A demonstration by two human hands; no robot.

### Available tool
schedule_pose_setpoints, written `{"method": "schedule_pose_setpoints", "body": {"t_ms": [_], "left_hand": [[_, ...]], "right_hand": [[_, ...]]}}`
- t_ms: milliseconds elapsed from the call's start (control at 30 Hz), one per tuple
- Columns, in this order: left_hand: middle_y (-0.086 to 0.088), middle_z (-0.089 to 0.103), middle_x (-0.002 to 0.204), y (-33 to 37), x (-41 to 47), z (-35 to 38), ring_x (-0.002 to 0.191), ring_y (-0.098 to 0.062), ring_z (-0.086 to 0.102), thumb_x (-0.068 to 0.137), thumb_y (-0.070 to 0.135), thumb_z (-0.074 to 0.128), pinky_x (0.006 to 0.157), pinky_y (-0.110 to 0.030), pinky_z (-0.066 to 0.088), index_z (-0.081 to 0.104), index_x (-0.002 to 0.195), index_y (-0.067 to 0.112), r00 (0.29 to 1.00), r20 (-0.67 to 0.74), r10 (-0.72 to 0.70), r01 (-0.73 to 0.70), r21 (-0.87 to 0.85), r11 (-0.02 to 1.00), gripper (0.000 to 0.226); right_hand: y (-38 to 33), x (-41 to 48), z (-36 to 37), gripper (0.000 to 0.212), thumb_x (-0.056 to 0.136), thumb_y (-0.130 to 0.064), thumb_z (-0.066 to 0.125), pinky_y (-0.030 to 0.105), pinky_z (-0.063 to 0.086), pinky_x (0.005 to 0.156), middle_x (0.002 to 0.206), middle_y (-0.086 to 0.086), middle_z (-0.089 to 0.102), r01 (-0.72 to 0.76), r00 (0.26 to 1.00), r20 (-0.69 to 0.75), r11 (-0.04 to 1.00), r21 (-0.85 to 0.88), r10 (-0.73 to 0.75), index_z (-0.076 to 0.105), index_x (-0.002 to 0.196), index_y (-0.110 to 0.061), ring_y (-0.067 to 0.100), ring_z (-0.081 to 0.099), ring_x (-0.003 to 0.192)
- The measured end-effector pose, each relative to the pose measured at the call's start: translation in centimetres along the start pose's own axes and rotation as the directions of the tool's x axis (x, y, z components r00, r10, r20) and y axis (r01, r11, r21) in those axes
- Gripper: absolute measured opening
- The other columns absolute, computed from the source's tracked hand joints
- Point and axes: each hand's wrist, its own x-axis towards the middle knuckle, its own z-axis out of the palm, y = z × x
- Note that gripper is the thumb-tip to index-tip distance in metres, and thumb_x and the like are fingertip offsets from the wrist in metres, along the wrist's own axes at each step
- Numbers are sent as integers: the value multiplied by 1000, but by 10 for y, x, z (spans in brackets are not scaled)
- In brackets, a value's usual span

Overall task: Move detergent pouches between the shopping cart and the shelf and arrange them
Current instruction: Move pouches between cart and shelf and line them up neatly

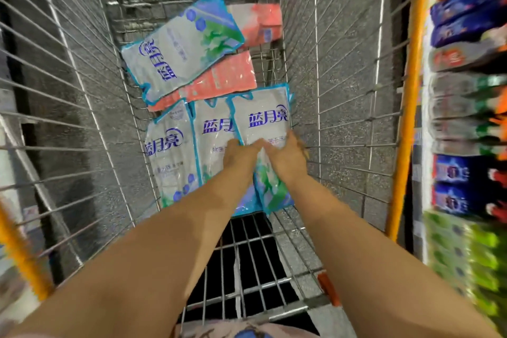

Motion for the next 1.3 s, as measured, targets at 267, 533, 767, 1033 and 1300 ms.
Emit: {"method": "schedule_pose_setpoints", "body": {"t_ms": [267, 533, 767, 1033, 1300], "left_hand": [[-4, 63, 99, 28, -26, -2, 86, -19, 58, 76, -3, 64, 82, -31, 50, 57, 109, 19, 972, -11, 236, -236, -41, 971, 41], [-8, 69, 102, 69, -91, -38, 95, -30, 65, 59, 9, 62, 87, -46, 53, 63, 105, 22, 913, -16, 407, -407, -17, 913, 48], [-9, 69, 91, 91, -202, -45, 83, -26, 65, 67, -2, 62, 80, -40, 54, 62, 82, 21, 781, -30, 624, -625, -70, 778, 27], [-10, 71, 98, 55, -361, -64, 86, -24, 67, 58, 21, 67, 80, -37, 55, 65, 103, 12, 436, -397, 808, -834, 158, 528, 46], [4, 70, 92, -29, -509, -121, 81, -13, 66, 67, 29, 72, 76, -28, 53, 64, 99, 28, 53, -664, 745, -871, 335, 361, 33]], "right_hand": [[-12, -13, -25, 48, 89, -36, 59, 30, 44, 93, 122, 7, 59, 15, 998, 64, 981, 193, -27, 44, 132, -18, 25, 57, 110], [-32, -41, -36, 90, 64, -70, 60, 38, 44, 103, 135, 1, 54, -70, 927, 345, 832, 551, -150, 41, 140, -25, 23, 57, 117], [-45, -101, -109, 47, 84, -48, 48, 32, 59, 67, 94, 10, 74, -164, 744, 492, 590, 791, -453, 63, 111, -13, 22, 71, 81], [-69, -206, -169, 75, 63, -45, 70, 50, 48, 96, 119, 20, 64, 196, 599, 314, 515, 834, -737, 56, 127, -8, 35, 62, 108], [-71, -372, -185, 16, 81, -21, 69, 42, 55, 81, 89, 7, 73, 361, 310, 218, 327, 873, -925, 68, 95, -13, 23, 69, 77]]}}
